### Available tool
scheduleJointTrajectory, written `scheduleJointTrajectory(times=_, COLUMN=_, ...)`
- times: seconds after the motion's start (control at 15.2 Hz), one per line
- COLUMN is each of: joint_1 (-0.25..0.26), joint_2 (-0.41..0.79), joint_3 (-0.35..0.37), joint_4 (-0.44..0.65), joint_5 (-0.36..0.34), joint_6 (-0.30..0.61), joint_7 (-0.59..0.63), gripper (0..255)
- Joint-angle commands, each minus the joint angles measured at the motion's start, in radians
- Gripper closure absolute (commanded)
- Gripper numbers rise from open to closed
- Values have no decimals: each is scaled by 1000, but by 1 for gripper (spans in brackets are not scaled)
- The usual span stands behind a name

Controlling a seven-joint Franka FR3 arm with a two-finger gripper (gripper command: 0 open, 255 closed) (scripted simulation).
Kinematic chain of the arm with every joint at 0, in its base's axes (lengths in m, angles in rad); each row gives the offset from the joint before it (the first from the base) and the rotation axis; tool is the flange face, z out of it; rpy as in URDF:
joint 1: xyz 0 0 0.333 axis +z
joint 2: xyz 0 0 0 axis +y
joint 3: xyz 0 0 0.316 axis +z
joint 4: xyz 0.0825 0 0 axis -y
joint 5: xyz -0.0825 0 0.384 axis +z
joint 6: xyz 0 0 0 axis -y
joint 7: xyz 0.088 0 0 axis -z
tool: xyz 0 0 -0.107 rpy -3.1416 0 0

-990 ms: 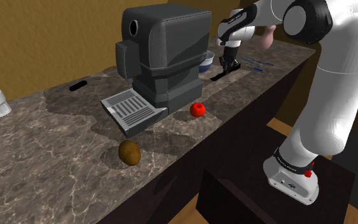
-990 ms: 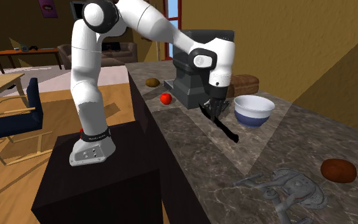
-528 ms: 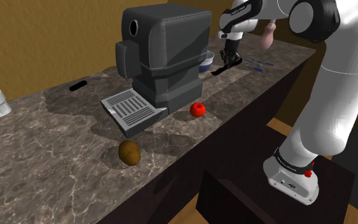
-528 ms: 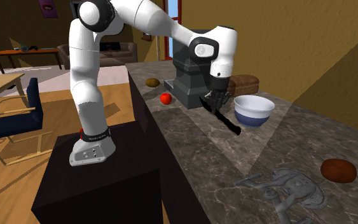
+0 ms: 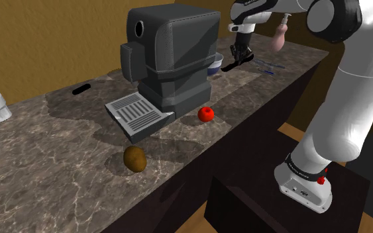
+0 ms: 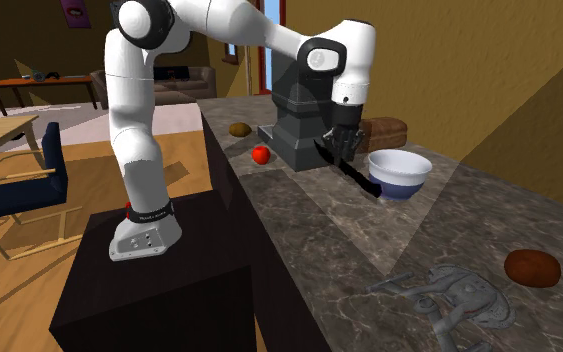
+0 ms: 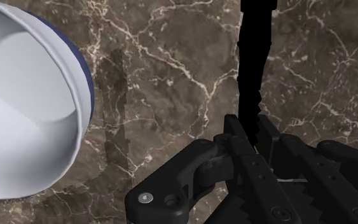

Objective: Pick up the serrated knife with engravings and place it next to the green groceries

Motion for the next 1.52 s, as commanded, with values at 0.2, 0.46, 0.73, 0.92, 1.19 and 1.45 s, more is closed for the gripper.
scheduleJointTrajectory(times=0.2, joint_1=0, joint_2=-15, joint_3=-4, joint_4=47, joint_5=-13, joint_6=-59, joint_7=7, gripper=255)
scheduleJointTrajectory(times=0.46, joint_1=80, joint_2=-168, joint_3=27, joint_4=-100, joint_5=-117, joint_6=-22, joint_7=142, gripper=255)
scheduleJointTrajectory(times=0.73, joint_1=123, joint_2=-300, joint_3=87, joint_4=-223, joint_5=-199, joint_6=-5, joint_7=279, gripper=255)
scheduleJointTrajectory(times=0.92, joint_1=142, joint_2=-383, joint_3=143, joint_4=-302, joint_5=-239, joint_6=0, joint_7=375, gripper=255)
scheduleJointTrajectory(times=1.19, joint_1=164, joint_2=-474, joint_3=220, joint_4=-391, joint_5=-269, joint_6=0, joint_7=494, gripper=255)
scheduleJointTrajectory(times=1.45, joint_1=189, joint_2=-545, joint_3=298, joint_4=-464, joint_5=-275, joint_6=-2, joint_7=606, gripper=255)
